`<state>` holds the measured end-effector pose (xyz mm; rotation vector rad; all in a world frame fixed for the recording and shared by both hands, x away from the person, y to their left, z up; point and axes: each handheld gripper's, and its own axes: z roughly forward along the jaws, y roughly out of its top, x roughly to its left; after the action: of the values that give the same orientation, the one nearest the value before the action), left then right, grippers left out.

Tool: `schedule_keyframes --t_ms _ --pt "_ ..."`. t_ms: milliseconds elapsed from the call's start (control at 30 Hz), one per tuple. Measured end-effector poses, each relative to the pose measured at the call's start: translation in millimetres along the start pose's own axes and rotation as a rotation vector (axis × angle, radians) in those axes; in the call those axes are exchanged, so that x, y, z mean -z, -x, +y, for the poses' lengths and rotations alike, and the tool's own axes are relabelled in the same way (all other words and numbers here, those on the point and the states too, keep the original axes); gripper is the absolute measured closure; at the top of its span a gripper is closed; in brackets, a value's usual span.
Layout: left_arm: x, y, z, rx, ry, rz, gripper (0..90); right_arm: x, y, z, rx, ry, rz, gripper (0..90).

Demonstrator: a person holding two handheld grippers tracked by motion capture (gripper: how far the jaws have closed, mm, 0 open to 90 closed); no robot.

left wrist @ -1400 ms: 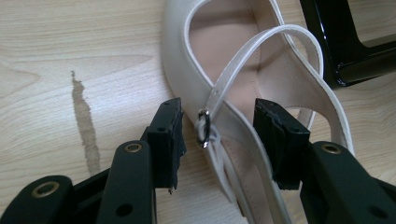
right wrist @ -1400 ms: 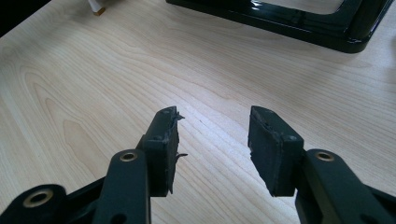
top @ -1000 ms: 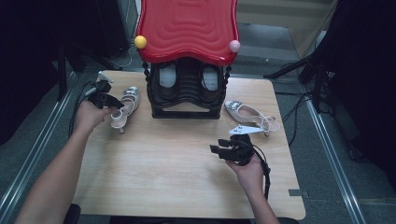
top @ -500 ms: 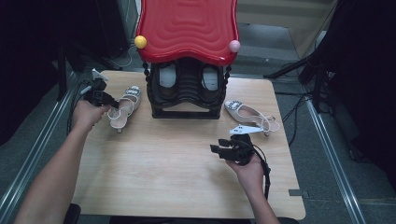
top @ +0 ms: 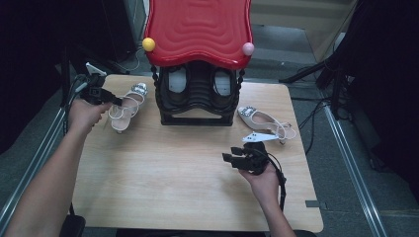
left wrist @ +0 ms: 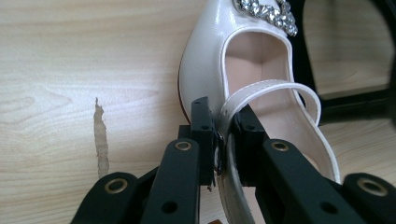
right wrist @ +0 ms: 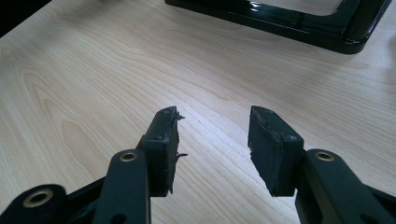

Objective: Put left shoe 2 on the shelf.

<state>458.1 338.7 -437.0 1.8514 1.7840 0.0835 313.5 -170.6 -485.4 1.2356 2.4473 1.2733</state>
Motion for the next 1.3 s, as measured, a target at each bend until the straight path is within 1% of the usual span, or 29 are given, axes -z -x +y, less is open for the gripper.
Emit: schedule_keyframes --t_ms 100,200,233,333,367,567,667,700,867,900,933,967,1000,1067,1100,1200,1300 --pt "6.6 3.3 4.1 -0.009 -0.002 -0.002 82.4 0.0 0.5 0.1 0.002 0.003 -0.002 54.3" --pt "12.1 4.8 7.4 -0.010 -0.003 -0.010 82.4 -0.1 0.1 0.0 0.000 0.000 -0.001 54.2" --pt "13.8 5.8 8.3 -0.011 0.006 -0.009 82.4 0.1 0.1 0.0 0.000 0.000 0.000 54.2" --pt "20.9 9.3 12.0 -0.014 0.010 -0.012 82.4 0.8 0.3 0.1 0.001 0.005 0.000 54.3" --pt "24.2 10.4 13.7 -0.011 0.012 -0.018 82.4 0.8 0.3 0.1 0.000 0.005 0.000 54.2" --pt "43.7 18.8 25.9 -0.022 0.042 -0.020 82.3 0.2 0.7 0.2 0.004 0.004 0.000 54.2" --pt "53.4 22.6 31.2 -0.026 0.042 -0.029 82.4 0.5 0.7 0.2 0.003 0.004 0.001 54.2" --pt "58.0 24.7 33.0 -0.028 0.054 -0.032 82.4 0.6 0.6 0.2 0.003 0.004 0.001 54.2" --pt "75.0 32.7 41.9 -0.038 0.075 -0.042 82.4 -0.1 0.4 0.8 0.003 0.007 0.004 54.2" --pt "79.1 34.6 44.1 -0.030 0.075 -0.043 82.4 -0.2 0.4 0.9 0.004 0.006 0.003 54.2" --pt "83.6 35.4 46.4 -0.033 0.073 -0.043 82.4 -0.3 0.4 0.9 0.005 0.006 0.004 54.2" --pt "87.1 37.2 48.7 -0.030 0.075 -0.042 82.4 -0.4 0.2 0.9 0.003 0.005 0.005 54.2" --pt "91.7 38.4 51.2 -0.040 0.080 -0.036 82.4 -0.5 0.1 1.0 0.003 0.005 0.005 54.2" --pt "101.3 44.1 56.6 -0.043 0.094 -0.029 82.4 -0.8 0.1 1.2 0.002 0.004 0.005 54.2" --pt "104.8 45.7 58.6 -0.048 0.093 -0.032 82.4 -0.9 -0.1 1.3 0.001 0.004 0.005 54.2" --pt "120.4 52.5 67.3 -0.050 0.121 -0.042 82.4 -1.4 0.1 1.3 0.005 0.004 0.007 54.2" --pt "134.7 57.8 75.3 -0.043 0.138 -0.055 82.4 -1.2 0.0 1.3 0.003 0.004 0.008 54.2"
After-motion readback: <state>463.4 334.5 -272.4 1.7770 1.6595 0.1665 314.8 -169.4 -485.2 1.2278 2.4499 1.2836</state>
